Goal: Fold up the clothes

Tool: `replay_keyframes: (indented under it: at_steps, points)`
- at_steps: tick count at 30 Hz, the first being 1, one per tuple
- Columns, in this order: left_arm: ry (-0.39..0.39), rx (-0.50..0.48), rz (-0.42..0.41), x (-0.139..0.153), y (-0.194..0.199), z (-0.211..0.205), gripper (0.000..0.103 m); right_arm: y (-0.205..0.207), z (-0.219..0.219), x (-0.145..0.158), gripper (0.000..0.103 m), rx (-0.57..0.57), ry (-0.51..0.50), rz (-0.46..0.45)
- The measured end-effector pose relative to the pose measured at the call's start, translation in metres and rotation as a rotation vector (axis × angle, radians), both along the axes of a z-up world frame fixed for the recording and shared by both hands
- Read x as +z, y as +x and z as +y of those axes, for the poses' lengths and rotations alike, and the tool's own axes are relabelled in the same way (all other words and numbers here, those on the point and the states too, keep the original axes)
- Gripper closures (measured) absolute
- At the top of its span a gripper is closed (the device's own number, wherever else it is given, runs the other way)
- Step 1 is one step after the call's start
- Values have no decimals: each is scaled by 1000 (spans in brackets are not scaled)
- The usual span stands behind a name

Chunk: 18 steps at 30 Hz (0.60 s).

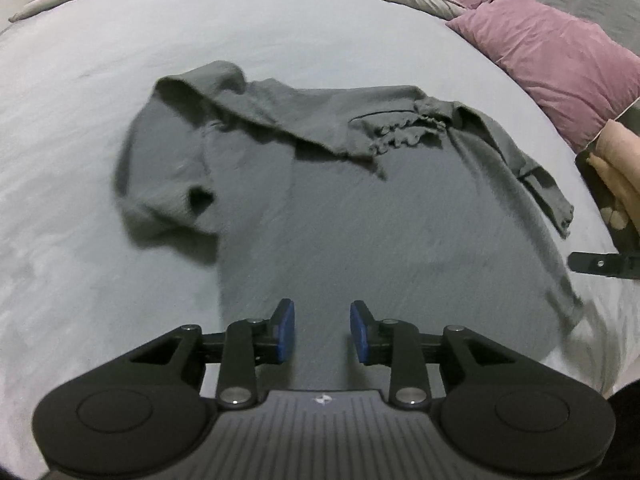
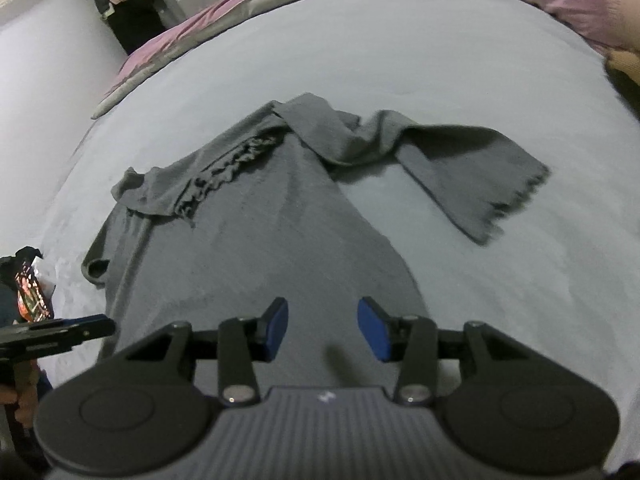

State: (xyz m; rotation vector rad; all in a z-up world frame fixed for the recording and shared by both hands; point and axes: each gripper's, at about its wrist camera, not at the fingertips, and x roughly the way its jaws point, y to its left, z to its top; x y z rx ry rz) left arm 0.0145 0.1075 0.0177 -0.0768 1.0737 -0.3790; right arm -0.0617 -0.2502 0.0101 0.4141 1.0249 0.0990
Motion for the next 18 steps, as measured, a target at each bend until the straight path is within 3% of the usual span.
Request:
replay_keyframes:
  at_steps: [6, 11, 18]
  points:
    - [-76, 47, 31, -11, 33, -14, 73, 36, 14, -6, 59, 14, 38, -11]
    - [-123, 94, -18, -21, 54, -24, 66, 64, 26, -13, 58, 25, 81, -19]
    - [-245, 215, -60, -36, 73, -26, 66, 88, 29, -32, 56, 19, 169, -27]
